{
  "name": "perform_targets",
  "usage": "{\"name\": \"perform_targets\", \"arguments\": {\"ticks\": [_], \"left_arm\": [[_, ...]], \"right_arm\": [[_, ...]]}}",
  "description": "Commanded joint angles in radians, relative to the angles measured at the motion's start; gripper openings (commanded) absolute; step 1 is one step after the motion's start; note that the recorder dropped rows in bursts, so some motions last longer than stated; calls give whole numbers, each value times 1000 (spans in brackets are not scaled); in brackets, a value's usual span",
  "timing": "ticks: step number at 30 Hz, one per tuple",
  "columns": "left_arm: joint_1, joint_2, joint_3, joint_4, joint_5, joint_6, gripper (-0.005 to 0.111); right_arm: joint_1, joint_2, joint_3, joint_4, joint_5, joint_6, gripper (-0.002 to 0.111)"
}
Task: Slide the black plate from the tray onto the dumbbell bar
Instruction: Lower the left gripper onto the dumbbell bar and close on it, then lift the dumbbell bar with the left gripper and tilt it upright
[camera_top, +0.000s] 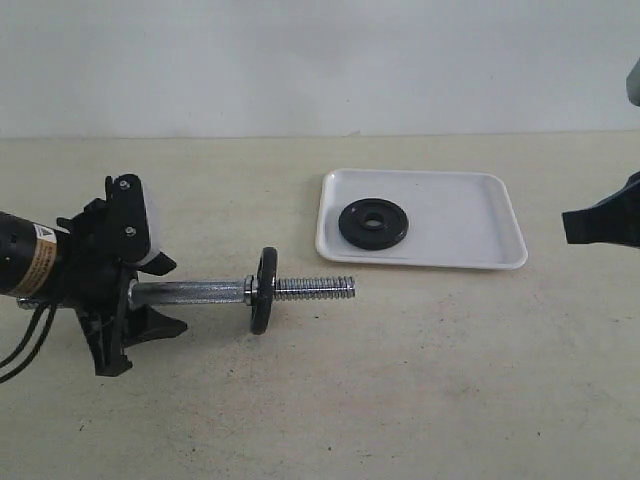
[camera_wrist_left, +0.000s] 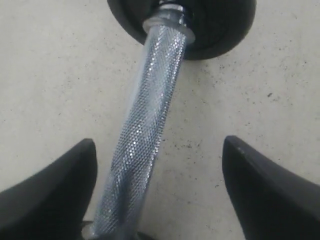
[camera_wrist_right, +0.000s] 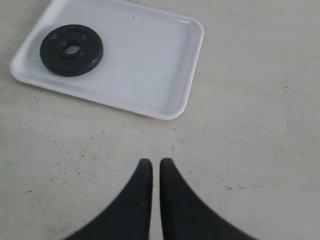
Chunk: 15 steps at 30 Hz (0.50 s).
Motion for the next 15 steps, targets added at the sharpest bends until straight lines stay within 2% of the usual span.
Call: {"name": "perform_targets", "arguments": {"ticks": [1,7,15], "left_arm": [[-47,26,-44,-6,27,-24,65],[-55,56,-114,-6,44,-134,65],[-57,121,-128,-6,120,-192,65]], "right_arm": [[3,1,-1,3,-15,-3,3],[3,1,-1,25,-15,-7,3],[3,1,-1,29,-19,-19,3]]}}
